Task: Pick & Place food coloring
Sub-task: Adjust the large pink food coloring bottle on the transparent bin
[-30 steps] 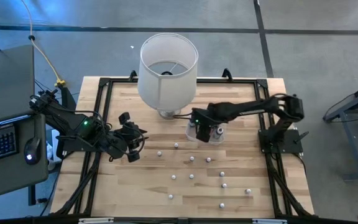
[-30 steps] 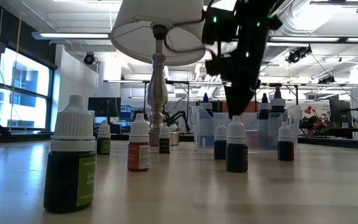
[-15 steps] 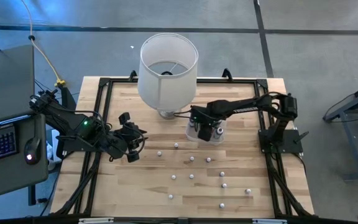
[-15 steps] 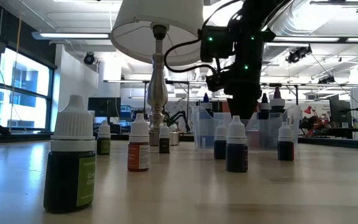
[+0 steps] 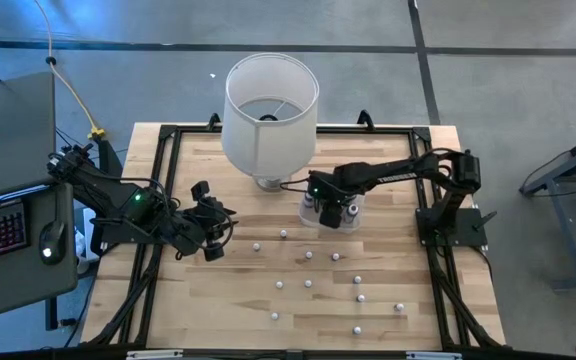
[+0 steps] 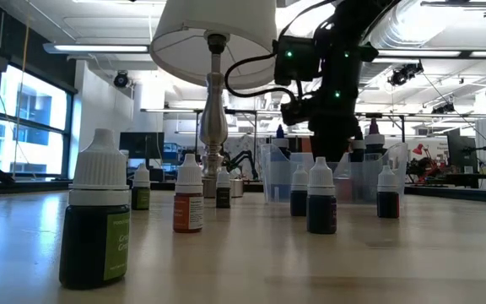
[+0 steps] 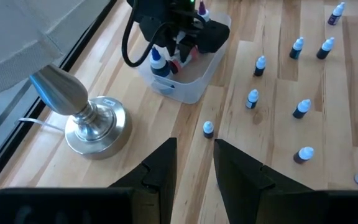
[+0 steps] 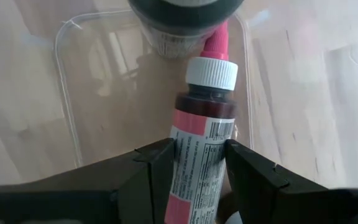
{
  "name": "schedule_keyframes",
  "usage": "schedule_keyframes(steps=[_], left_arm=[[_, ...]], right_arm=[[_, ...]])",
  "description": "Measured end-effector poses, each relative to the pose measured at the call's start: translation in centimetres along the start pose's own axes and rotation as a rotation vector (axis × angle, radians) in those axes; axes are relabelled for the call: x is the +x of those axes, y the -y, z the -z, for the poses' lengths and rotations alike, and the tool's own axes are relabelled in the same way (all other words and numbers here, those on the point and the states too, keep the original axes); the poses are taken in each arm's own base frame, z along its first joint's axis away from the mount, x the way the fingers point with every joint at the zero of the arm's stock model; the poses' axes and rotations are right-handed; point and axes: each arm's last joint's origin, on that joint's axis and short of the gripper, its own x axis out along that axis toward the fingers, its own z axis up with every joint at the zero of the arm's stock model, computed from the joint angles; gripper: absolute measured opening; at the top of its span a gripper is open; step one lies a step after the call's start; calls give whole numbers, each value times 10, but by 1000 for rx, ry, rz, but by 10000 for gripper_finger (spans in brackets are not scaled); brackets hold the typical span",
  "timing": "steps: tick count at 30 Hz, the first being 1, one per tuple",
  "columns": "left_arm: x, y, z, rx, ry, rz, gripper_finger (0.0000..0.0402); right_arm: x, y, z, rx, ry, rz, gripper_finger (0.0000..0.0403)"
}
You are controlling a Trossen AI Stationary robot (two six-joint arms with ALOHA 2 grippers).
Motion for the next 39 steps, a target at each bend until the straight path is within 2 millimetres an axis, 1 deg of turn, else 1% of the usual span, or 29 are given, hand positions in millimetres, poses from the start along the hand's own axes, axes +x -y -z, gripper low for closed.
schedule_keyframes(steps=[4, 10, 13, 17, 28, 31, 36, 39], left_arm=[[0, 0, 0, 0, -2, 2, 104], [0, 0, 1, 5, -13, 9, 104], [0, 0, 2, 11, -21, 9, 104], [0, -1, 2, 17, -28, 5, 104], [0, -1, 2, 16, -29, 8, 104], [0, -1, 2, 15, -29, 8, 104], [0, -1, 2, 13, -28, 8, 104], [0, -1, 2, 12, -28, 8, 104]], right_arm=[[1, 1, -3, -23, 39, 60, 134], [2, 0, -12, 63, 138, 55, 134], [2, 1, -15, 35, 173, 111, 134], [2, 2, -15, 59, 178, 135, 134], [2, 1, -17, 60, 192, 92, 134], [2, 3, -18, 52, 198, 73, 134], [3, 10, -15, 60, 170, 113, 134], [3, 13, -15, 65, 156, 106, 134]])
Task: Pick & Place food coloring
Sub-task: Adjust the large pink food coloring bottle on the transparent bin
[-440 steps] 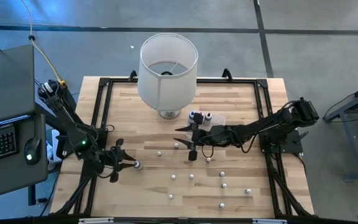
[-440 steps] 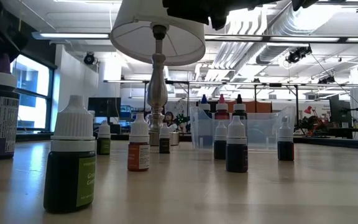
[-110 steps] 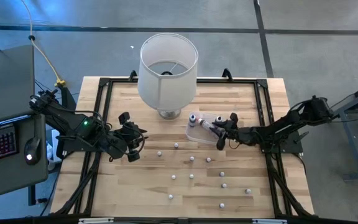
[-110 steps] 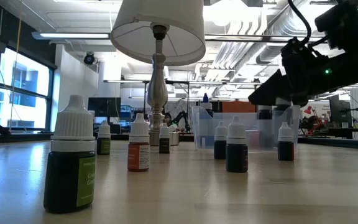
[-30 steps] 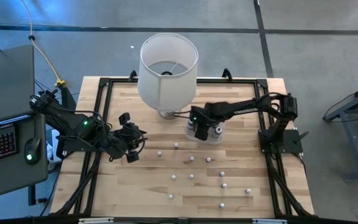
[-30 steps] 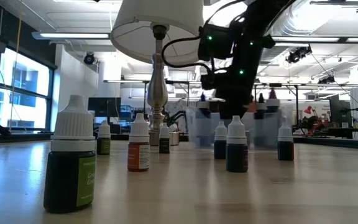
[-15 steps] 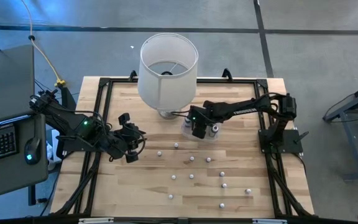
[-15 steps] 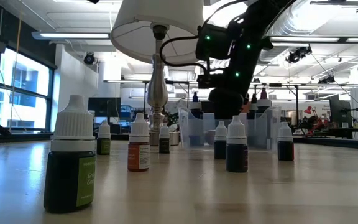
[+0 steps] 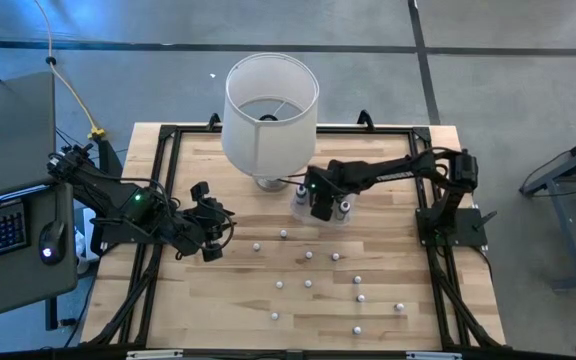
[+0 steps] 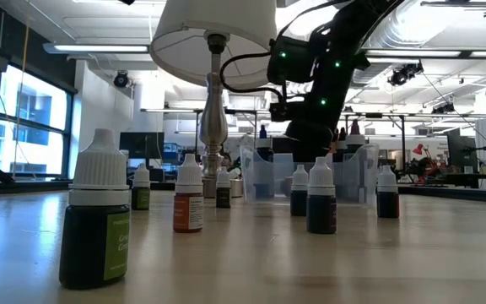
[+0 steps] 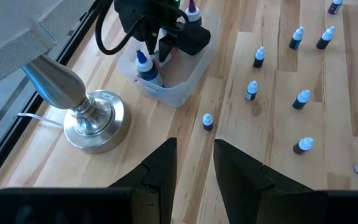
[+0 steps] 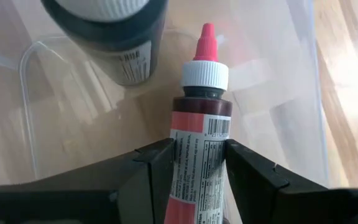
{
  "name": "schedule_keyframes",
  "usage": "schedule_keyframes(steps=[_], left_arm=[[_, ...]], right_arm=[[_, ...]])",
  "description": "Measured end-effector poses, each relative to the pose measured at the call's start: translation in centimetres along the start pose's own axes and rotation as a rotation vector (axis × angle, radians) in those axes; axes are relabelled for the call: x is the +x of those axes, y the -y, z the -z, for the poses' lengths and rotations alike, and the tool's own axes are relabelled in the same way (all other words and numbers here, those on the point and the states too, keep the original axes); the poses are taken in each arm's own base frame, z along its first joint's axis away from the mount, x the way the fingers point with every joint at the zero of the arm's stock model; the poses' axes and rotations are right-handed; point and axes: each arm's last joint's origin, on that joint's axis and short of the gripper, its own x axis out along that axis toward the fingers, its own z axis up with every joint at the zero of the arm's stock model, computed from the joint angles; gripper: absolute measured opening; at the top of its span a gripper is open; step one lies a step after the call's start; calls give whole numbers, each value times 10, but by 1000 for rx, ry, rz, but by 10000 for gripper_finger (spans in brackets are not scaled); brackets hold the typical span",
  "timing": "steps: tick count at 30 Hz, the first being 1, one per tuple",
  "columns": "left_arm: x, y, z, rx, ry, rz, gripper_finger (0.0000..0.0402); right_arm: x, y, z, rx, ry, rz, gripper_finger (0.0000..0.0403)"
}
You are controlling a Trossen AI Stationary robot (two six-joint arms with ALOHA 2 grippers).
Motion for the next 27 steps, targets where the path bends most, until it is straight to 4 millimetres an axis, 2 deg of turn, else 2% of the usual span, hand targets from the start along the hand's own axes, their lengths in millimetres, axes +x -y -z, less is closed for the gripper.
schedule_keyframes(steps=[10, 27], left_arm=[[0, 0, 0, -8, 0, 0, 104], [0, 1, -1, -8, 7, 4, 104]], right_arm=[[0, 1, 1, -18, -27, -67, 134], [-1, 1, 2, -39, -34, -49, 134]])
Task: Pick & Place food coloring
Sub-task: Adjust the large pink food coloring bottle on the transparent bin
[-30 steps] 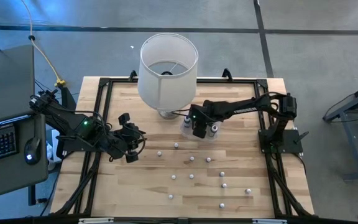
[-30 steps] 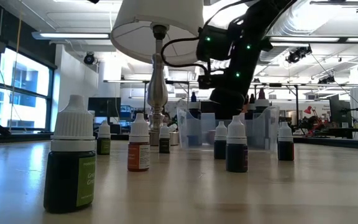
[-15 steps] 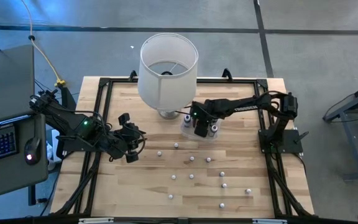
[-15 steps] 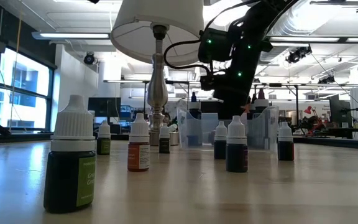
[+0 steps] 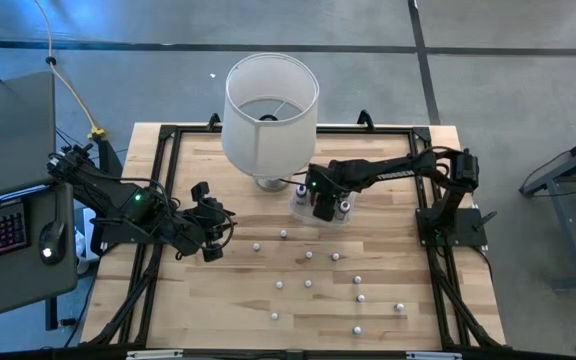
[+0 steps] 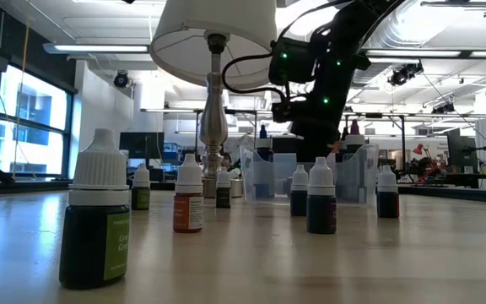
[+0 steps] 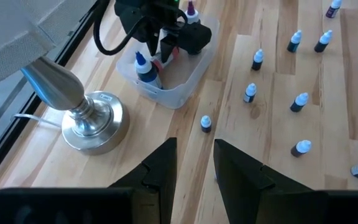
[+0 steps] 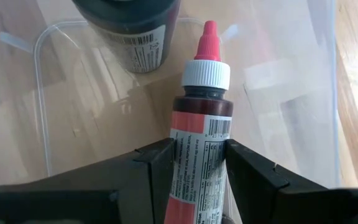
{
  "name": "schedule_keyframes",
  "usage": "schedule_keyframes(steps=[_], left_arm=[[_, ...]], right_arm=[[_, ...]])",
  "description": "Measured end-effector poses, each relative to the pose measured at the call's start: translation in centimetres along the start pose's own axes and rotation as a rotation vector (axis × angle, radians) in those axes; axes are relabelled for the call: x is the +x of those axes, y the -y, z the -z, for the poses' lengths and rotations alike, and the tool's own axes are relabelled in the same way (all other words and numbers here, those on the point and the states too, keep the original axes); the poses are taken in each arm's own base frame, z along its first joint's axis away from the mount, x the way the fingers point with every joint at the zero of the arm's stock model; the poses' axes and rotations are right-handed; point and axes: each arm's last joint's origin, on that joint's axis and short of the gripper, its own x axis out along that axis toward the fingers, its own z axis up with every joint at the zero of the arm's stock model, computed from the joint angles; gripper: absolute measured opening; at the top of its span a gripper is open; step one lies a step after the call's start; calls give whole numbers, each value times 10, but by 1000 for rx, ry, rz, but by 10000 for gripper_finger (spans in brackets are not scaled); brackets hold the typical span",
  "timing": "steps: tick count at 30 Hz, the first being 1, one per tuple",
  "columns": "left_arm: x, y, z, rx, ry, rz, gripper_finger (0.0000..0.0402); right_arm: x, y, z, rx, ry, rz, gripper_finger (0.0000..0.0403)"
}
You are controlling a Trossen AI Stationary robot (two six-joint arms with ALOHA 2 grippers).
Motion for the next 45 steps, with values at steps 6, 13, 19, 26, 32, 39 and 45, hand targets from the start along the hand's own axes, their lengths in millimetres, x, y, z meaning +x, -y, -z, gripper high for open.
schedule_keyframes(steps=[6, 13, 19, 26, 32, 39, 45], left_arm=[[0, 0, 0, 0, 0, 0, 104], [0, 0, 0, 1, 0, 0, 104], [0, 0, 0, 1, -1, 0, 104], [0, 0, 0, 3, -1, 0, 104], [0, 0, 0, 3, -1, 0, 104], [0, 0, 0, 3, -1, -1, 104], [0, 0, 0, 3, -1, -1, 104]], right_arm=[[0, 0, 0, 21, 2, 0, 134], [0, 0, -1, 28, 14, 1, 134], [1, -1, -3, 32, 26, -28, 134], [0, -1, -2, 49, 23, -21, 134], [2, -2, 0, 50, 2, -21, 185], [2, -1, -1, 45, 4, -35, 228], [5, 0, 0, 49, -1, -42, 223]])
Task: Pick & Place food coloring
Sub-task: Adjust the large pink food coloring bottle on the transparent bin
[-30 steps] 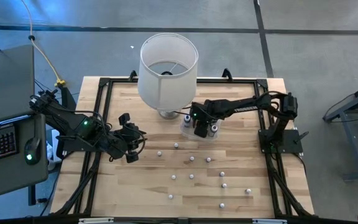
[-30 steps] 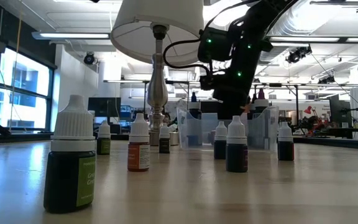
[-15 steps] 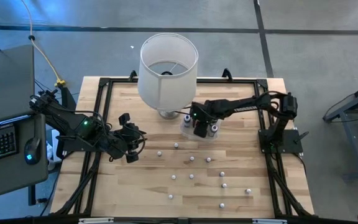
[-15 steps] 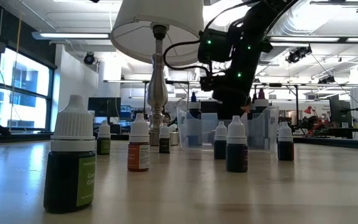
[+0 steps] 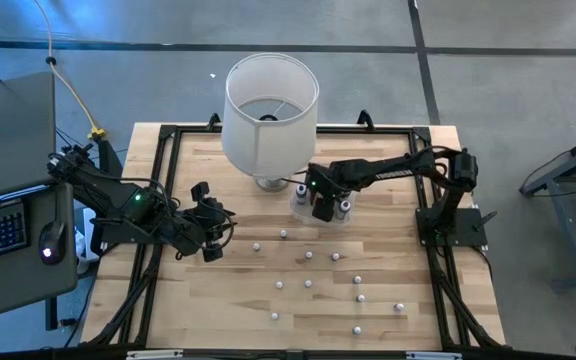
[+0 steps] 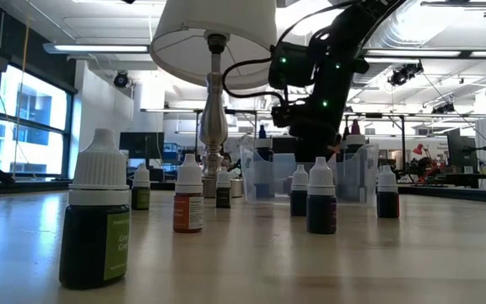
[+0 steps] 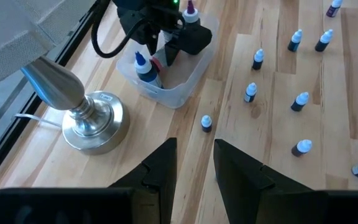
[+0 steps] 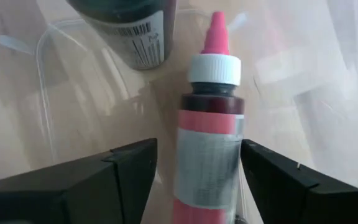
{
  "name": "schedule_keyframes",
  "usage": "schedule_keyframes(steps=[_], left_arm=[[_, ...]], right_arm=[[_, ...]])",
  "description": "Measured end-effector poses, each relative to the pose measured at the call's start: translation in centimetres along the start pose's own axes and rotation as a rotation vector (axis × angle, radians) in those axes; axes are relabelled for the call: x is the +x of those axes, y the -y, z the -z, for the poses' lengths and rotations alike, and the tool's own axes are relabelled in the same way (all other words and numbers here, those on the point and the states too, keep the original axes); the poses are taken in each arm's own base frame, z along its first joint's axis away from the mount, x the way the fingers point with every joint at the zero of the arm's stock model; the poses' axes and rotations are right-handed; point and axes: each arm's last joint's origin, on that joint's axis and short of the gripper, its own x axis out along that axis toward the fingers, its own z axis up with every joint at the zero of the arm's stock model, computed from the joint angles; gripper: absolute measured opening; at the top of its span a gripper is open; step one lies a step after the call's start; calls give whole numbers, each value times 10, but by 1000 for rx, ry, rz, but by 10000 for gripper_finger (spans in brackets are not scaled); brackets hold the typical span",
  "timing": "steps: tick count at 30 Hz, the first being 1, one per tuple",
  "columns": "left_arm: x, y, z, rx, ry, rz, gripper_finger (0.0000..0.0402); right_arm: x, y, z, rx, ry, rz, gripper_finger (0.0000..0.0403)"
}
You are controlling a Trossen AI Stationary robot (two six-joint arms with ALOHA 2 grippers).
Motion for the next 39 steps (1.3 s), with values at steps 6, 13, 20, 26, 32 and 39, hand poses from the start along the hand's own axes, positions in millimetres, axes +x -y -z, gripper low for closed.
schedule_keyframes(steps=[6, 13, 20, 26, 32, 39], left_arm=[[0, 0, 0, 0, 0, 0, 104], [0, 0, 0, -1, 0, 0, 104], [0, 1, 0, -2, -13, 24, 104], [0, 2, 1, -3, -31, 58, 104], [0, 3, 1, -3, -48, 87, 104], [0, 3, 1, -3, -53, 97, 104]], right_arm=[[8, 2, 11, -19, -30, 46, 209], [14, 2, 20, -12, -50, 40, 183], [13, 1, 17, -3, -30, 18, 147], [-12, 1, 6, 8, -13, -14, 141], [-44, 3, 1, 24, 37, -18, 141], [-86, 8, 13, 107, 52, -41, 140]])
